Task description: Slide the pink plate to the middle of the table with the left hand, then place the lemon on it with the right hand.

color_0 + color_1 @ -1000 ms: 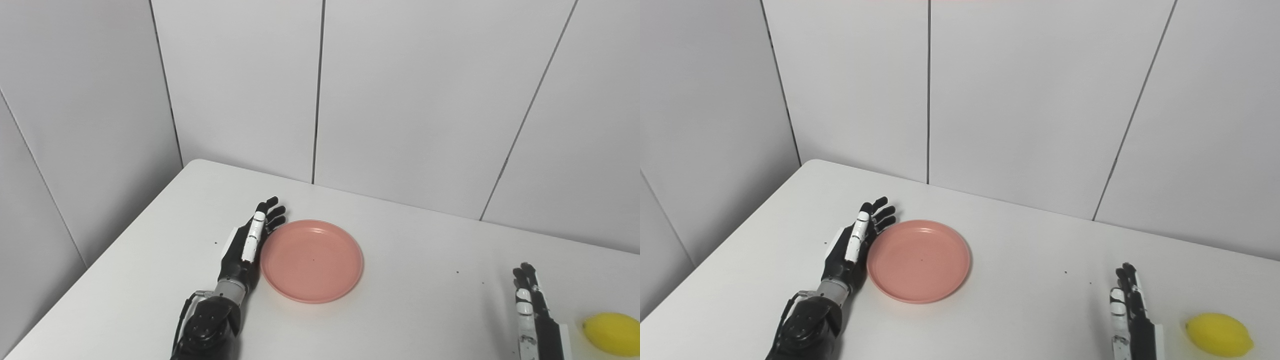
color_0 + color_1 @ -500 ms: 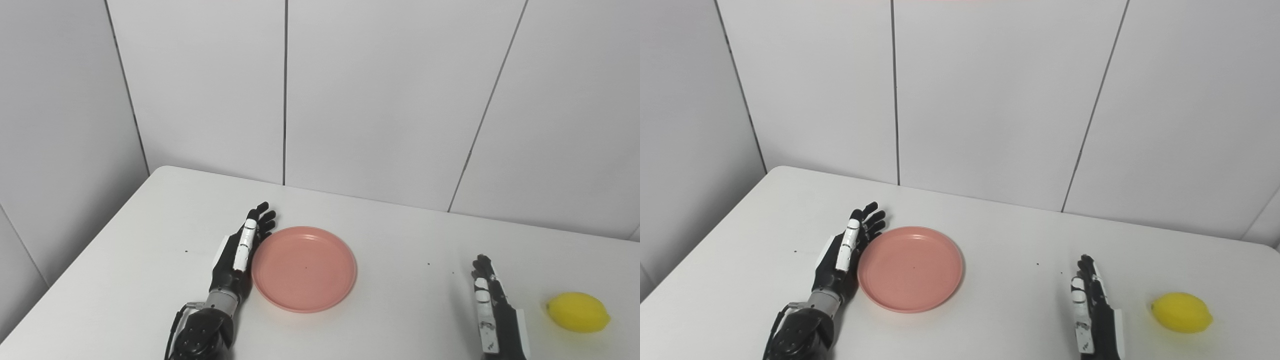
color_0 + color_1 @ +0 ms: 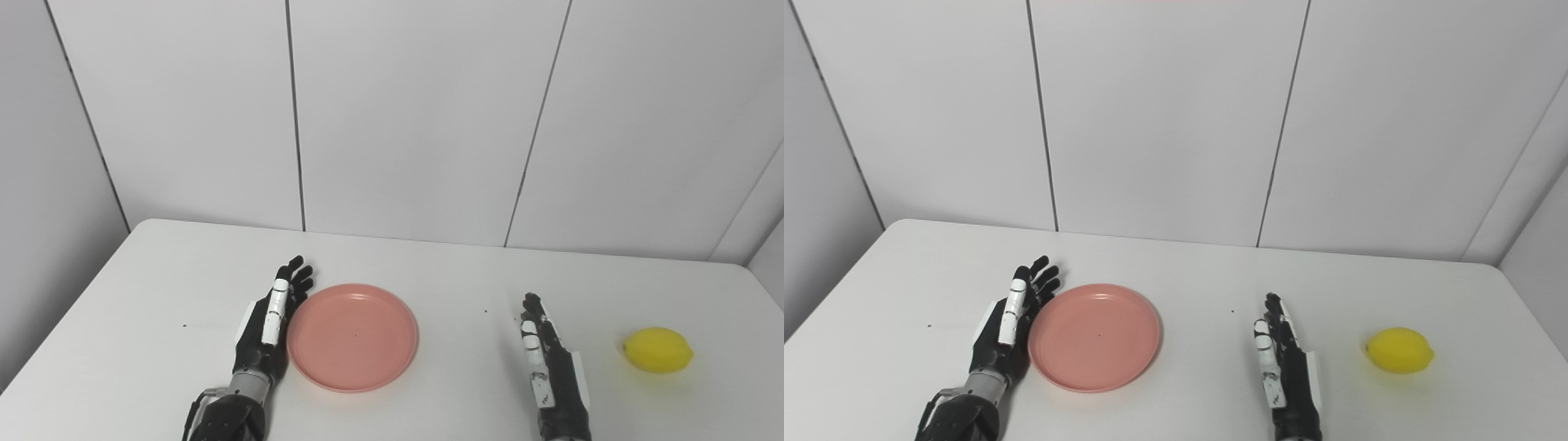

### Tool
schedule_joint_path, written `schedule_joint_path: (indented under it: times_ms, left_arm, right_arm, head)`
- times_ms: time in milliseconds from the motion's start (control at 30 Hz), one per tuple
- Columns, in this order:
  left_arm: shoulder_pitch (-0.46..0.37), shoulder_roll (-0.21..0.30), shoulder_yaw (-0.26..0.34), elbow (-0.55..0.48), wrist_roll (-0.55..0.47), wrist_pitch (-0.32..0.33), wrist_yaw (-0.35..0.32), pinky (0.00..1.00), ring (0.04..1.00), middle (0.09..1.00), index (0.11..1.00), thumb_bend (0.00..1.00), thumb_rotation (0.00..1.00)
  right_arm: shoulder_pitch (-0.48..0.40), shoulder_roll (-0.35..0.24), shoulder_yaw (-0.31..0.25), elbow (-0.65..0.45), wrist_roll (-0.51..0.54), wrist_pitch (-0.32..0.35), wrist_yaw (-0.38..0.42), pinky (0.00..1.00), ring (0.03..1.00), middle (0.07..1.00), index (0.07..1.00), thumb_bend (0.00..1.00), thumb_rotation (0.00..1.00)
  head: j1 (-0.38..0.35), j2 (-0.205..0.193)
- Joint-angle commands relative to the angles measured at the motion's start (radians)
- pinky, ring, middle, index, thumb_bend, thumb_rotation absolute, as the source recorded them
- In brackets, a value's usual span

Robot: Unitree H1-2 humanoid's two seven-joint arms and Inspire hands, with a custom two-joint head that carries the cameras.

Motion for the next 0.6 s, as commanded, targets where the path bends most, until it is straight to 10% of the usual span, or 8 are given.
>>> schedule_joint_path:
  times_ms: [0, 567]
  left_arm:
    - [-0.02, -0.01, -0.016, -0.025, -0.007, -0.025, -0.025, 0.97, 0.949, 0.938, 0.936, 0.69, 1.0]
    - [0.003, -0.053, -0.094, -0.061, 0.027, -0.022, -0.035, 0.97, 0.941, 0.935, 0.933, 0.62, 1.0]
  right_arm:
    - [-0.032, 0.01, 0.006, -0.015, -0.013, -0.05, -0.016, 0.95, 0.928, 0.932, 0.912, 0.69, 1.0]
    - [-0.045, 0.021, 0.025, 0.019, -0.018, -0.082, -0.034, 0.91, 0.925, 0.933, 0.918, 0.66, 1.0]
  head:
    - [-0.013, 0.002]
    - [-0.101, 0.013]
